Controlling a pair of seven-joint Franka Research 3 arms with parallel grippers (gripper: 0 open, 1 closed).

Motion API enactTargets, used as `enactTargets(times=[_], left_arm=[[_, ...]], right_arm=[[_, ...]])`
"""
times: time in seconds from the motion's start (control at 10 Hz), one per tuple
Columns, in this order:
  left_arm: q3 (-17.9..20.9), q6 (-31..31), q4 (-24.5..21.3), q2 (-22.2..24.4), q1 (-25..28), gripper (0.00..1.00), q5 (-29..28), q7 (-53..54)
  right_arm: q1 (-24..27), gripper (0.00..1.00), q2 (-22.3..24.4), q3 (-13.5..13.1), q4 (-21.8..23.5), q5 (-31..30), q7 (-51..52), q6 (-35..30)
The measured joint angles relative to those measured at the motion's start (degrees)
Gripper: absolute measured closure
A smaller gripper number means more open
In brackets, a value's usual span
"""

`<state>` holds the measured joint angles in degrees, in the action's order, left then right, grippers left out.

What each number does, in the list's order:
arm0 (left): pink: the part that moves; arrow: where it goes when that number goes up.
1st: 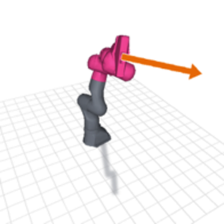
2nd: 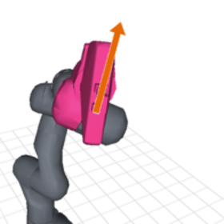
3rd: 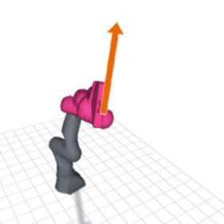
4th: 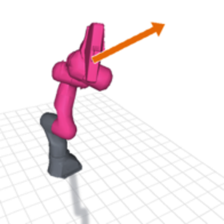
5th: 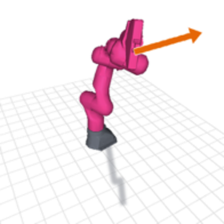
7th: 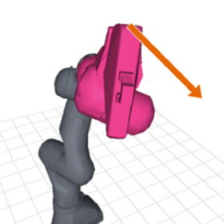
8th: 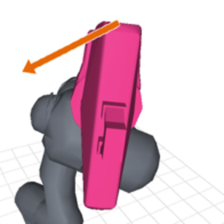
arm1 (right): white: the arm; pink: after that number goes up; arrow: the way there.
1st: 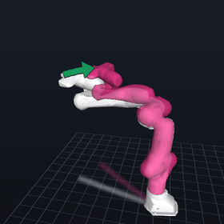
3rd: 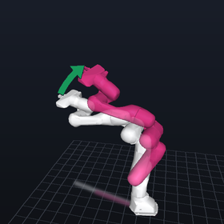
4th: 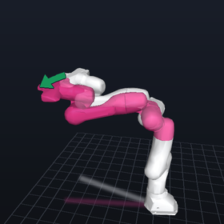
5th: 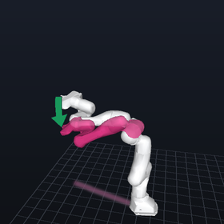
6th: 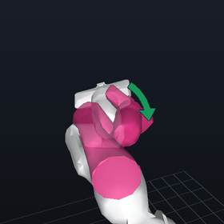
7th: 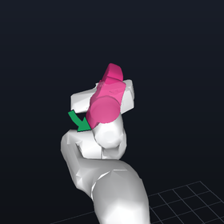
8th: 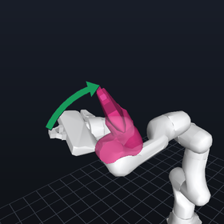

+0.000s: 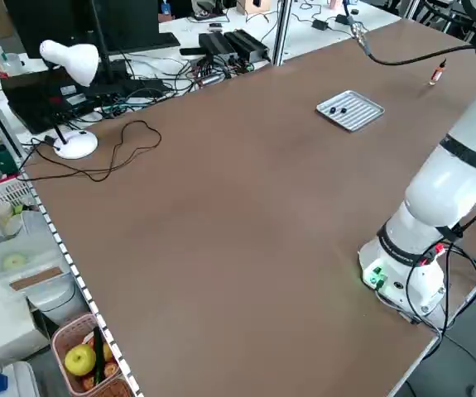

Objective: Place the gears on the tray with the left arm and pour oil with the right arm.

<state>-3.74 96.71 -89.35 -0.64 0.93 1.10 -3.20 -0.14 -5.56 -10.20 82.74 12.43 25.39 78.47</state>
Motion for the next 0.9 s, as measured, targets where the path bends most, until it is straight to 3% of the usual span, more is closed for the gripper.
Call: enactTargets(times=[0.2,0.5,0.9], left_arm=[[0.01,0.00,0.00,0.00,0.02,0.00,0.00,0.01],[0.03,0.00,0.02,0.00,0.05,0.00,0.00,0.07],[0.02,0.00,0.03,-0.01,0.05,0.00,0.00,0.08]], right_arm=[[-0.02,0.00,0.45,0.25,-1.80,-3.36,-9.15,-0.55],[-0.46,0.00,0.45,6.26,-3.38,-11.15,-18.36,0.53],[-1.87,0.00,0.46,7.14,-4.49,-11.71,-23.88,0.54]])
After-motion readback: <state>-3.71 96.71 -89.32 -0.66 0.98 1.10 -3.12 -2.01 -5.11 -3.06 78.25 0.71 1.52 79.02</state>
